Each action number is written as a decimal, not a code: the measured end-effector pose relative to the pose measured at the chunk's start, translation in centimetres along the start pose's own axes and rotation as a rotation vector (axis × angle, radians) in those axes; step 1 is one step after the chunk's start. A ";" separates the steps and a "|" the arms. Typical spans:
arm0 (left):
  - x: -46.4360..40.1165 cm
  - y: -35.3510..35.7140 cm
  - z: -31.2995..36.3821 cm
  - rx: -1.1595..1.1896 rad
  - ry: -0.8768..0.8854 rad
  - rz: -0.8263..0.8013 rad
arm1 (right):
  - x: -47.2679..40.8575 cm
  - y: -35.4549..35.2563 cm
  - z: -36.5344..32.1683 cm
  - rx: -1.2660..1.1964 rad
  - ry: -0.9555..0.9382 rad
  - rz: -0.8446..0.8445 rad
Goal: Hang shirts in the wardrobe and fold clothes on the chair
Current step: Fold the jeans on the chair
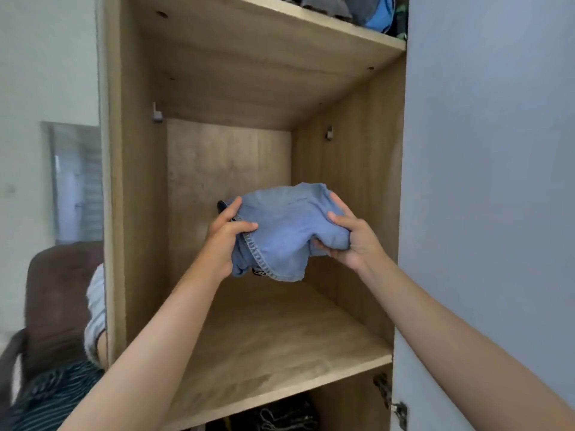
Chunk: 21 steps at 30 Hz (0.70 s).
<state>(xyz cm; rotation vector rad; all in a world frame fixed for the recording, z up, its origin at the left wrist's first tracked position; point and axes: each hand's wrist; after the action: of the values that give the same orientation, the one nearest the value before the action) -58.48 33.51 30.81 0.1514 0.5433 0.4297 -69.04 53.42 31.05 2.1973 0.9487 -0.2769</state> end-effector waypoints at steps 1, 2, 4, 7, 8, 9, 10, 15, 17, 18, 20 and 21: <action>-0.9 -0.2 -0.3 -0.025 0.013 0.030 | -1.2 -0.7 1.0 -0.009 0.005 -0.005; -1.8 -0.5 -0.7 -0.054 0.027 0.059 | -2.4 -1.5 2.1 -0.029 0.008 -0.005; -3.5 -1.2 -1.8 -0.113 0.046 0.102 | -4.5 -3.2 4.2 -0.090 0.028 0.002; -5.2 -2.0 -3.9 -0.280 0.014 0.112 | -5.9 -5.8 6.9 -0.077 0.124 0.050; -5.4 -2.2 -5.0 -0.348 -0.027 0.099 | -5.9 -6.9 7.8 -0.044 0.165 0.069; -5.3 -2.4 -6.1 -0.414 -0.081 0.082 | -5.9 -7.9 8.8 -0.010 0.203 0.090; -5.0 -2.6 -7.3 -0.461 -0.142 0.063 | -5.7 -9.0 9.6 0.030 0.240 0.119; -2.4 -2.7 -12.0 -0.500 -0.324 -0.047 | -4.4 -13.5 11.9 0.277 0.388 0.231; -1.4 -2.7 -12.8 -0.487 -0.360 -0.073 | -4.0 -14.1 12.1 0.365 0.373 0.248; -0.8 -2.9 -13.1 -0.481 -0.370 -0.074 | -3.8 -14.1 12.3 0.429 0.342 0.258; 0.1 -3.5 -13.6 -0.525 -0.360 -0.059 | -3.7 -14.2 12.9 0.641 0.227 0.276; 0.4 -3.8 -13.7 -0.592 -0.347 -0.050 | -3.7 -14.3 13.2 0.779 0.145 0.271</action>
<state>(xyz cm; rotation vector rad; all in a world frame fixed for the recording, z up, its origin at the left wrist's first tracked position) -64.09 30.68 18.04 -0.3512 0.0641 0.4866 -80.58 49.07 15.61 3.0581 0.6584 -0.4106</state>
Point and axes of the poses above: each hand's wrist, its own x-axis away from the middle knuckle, its own y-axis out of the palm, z = x × y, and after that the axes turned 8 degrees about -x, right-handed
